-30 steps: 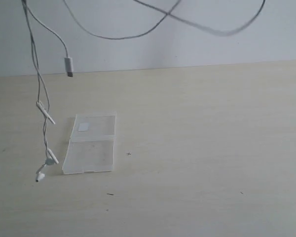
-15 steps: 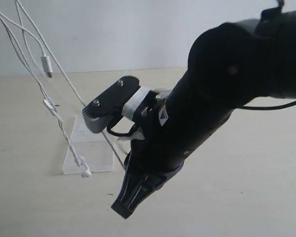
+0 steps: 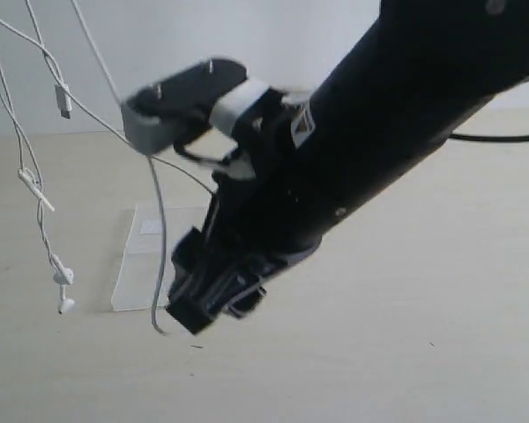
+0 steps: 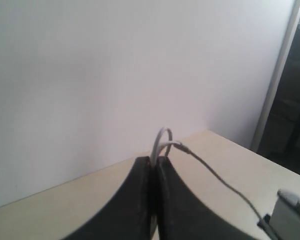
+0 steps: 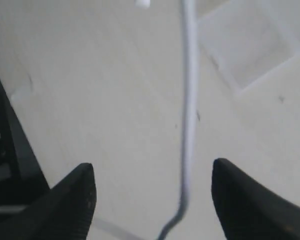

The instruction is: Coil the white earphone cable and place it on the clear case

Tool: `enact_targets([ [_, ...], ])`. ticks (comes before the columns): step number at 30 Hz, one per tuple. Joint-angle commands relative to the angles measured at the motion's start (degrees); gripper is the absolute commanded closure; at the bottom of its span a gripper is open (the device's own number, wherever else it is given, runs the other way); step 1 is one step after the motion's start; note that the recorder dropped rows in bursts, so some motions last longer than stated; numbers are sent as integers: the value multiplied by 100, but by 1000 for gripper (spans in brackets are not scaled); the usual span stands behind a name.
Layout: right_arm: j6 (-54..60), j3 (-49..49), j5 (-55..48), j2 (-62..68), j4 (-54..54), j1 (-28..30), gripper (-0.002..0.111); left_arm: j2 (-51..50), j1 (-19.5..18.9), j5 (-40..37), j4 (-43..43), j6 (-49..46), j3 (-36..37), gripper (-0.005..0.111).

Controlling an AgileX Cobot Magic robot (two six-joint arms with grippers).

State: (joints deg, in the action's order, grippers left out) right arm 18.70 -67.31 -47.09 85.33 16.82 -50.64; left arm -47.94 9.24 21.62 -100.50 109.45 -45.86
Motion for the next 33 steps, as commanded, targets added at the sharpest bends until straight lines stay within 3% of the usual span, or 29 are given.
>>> enact_targets([
  [1,-128,-288,727,-276,18,1,44,-160,-10,121,55,16,-30,107],
  [11,-544,-474,450,-300,-621,1,44,-160,-10,-251,55,16,-30,107],
  [13,-371,-474,532,-300,-384,1,44,-160,-10,-367,55,2,-30,107],
  [16,758,-474,581,-265,484,1,42,-160,-10,-417,55,-103,-30,107],
  [21,2236,-474,891,-189,1753,1,29,-160,-10,-192,55,-114,-30,107],
  [33,2375,-456,2160,97,1923,1,27,-160,-10,36,55,-114,30,107],
])
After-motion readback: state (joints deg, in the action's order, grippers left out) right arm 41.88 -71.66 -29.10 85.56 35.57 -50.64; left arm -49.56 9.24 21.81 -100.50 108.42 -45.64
